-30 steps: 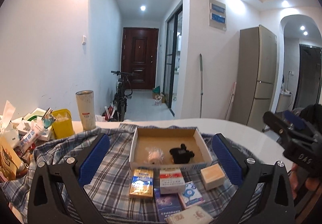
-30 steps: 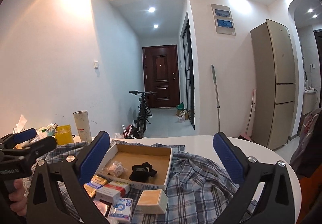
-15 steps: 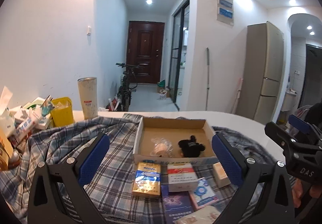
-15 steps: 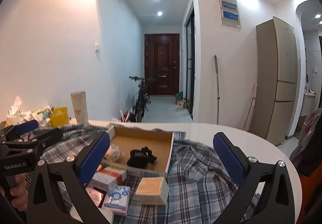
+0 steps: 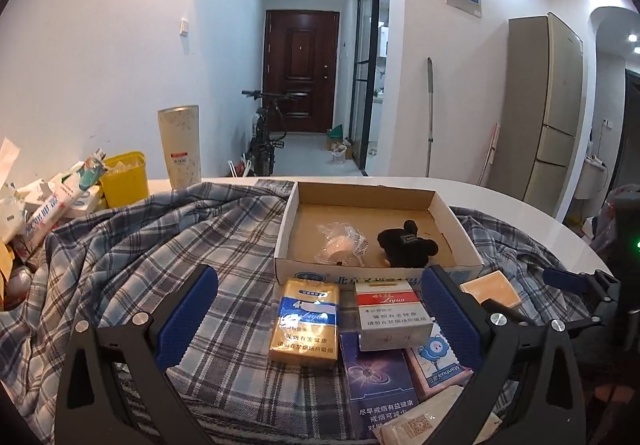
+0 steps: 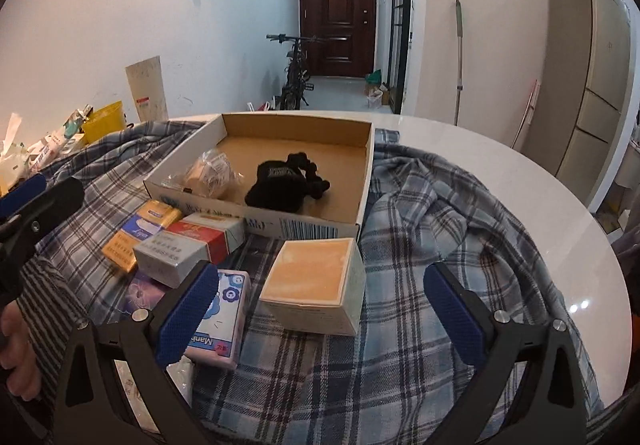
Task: Organize objects
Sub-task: 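Withdraw both tools from the box and move toward the remaining packs, then grasp the tan cube box with the right tool while the left tool grasps the Liqun pack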
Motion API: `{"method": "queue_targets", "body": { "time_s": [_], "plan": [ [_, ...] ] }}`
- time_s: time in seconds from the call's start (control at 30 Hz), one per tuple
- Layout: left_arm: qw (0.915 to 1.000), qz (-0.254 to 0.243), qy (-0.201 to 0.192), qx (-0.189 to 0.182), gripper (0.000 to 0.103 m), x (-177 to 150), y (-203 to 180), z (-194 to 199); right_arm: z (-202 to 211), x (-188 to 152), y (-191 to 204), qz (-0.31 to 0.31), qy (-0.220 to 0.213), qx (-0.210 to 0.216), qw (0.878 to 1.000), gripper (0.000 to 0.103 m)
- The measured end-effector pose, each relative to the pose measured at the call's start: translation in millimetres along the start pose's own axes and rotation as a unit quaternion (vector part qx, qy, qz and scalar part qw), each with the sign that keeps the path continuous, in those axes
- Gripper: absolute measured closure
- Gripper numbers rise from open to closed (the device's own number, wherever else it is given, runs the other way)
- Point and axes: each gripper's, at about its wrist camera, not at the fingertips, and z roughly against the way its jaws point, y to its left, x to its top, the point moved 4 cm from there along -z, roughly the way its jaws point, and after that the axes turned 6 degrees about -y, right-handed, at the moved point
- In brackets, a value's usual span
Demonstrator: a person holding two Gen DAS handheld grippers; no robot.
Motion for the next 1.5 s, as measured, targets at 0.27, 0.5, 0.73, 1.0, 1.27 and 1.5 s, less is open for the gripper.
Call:
{"method": "queue_targets", "body": {
  "time_s": [0.27, 0.5, 0.73, 1.0, 1.27, 1.5],
  "plan": [
    [0.9999, 0.011, 0.004, 0.012, 0.0, 0.8, 5.5, -2.7, -21.4, -11.5, 4.4, 0.017, 0.042, -0.024, 0.999, 0.002],
    [0.9996, 0.016, 0.008, 0.02, 0.0, 0.6, 8.7, -4.5, -28.9, -14.2, 5.5, 0.022, 0.06, -0.027, 0.998, 0.026],
    [0.9997, 0.012, 0.003, 0.022, 0.0, 1.0, 6.7, -5.1, -23.5, -12.6, 0.5, 0.011, 0.05, -0.024, 0.998, 0.046],
    [0.9998, 0.001, 0.01, 0.017, 0.0, -0.6, 2.7, -7.9, 18.1, 9.0, -15.2, -0.011, -0.068, -0.047, 0.997, 0.051],
    [0.9935, 0.005, 0.104, -0.046, 0.0, 1.0, -10.3, -28.3, 38.0, 21.4, -15.8, -0.01, -0.122, -0.048, 0.991, 0.05],
    [0.9813, 0.028, 0.18, -0.061, 0.0, -12.3, -29.5, -59.6, 41.9, 22.2, -23.3, -0.022, -0.125, -0.051, 0.991, 0.05]
  ]
}}
